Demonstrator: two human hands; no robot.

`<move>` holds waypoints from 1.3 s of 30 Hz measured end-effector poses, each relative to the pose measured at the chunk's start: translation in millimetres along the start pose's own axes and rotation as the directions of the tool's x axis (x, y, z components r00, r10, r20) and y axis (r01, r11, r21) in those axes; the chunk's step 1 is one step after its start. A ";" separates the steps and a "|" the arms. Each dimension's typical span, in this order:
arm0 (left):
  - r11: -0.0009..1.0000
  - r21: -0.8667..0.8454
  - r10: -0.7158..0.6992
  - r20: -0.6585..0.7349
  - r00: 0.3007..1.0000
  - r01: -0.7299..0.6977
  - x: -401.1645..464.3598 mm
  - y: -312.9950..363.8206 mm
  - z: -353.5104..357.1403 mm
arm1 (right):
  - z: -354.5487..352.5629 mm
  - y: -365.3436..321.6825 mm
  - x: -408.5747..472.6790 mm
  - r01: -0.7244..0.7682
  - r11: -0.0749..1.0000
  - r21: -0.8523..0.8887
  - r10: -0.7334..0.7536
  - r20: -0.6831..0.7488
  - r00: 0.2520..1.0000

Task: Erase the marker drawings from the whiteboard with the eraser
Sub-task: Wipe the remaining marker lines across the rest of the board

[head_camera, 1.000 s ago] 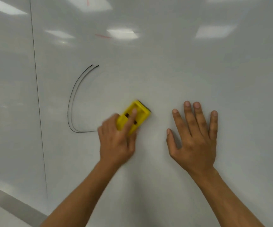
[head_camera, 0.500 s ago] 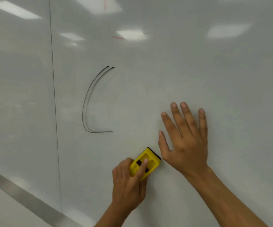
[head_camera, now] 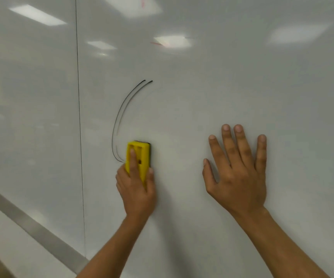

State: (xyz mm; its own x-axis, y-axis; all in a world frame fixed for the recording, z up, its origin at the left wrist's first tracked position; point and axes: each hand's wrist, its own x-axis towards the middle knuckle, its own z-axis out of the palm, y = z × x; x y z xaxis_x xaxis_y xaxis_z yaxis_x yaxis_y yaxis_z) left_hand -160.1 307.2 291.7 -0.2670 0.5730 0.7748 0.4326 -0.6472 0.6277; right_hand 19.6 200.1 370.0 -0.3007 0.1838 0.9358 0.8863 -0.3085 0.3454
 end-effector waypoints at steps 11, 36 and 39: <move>0.762 -0.132 -0.646 -0.094 0.757 0.634 9.9 -49.6 -1.0 | -3.0 0.3 1.1 -0.006 1.000 0.008 0.006 -0.002 1.000; 0.710 -0.174 -0.702 -0.088 0.707 0.683 70.0 -9.1 2.9 | -3.6 -2.3 0.4 -0.005 1.000 -0.001 0.005 0.030 1.000; 0.906 -0.081 -0.421 -0.062 0.905 0.416 53.1 21.9 6.9 | -3.6 -1.6 -0.2 -0.006 1.000 -0.001 0.006 0.031 0.999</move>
State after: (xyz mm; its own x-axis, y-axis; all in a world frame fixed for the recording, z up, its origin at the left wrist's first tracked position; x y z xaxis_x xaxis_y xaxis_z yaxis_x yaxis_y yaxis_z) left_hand -158.9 326.9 346.1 -0.4774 0.7596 0.4417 0.2108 -0.3889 0.8968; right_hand 17.0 197.1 369.5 -0.2845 0.2110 0.9352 0.8877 -0.3105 0.3400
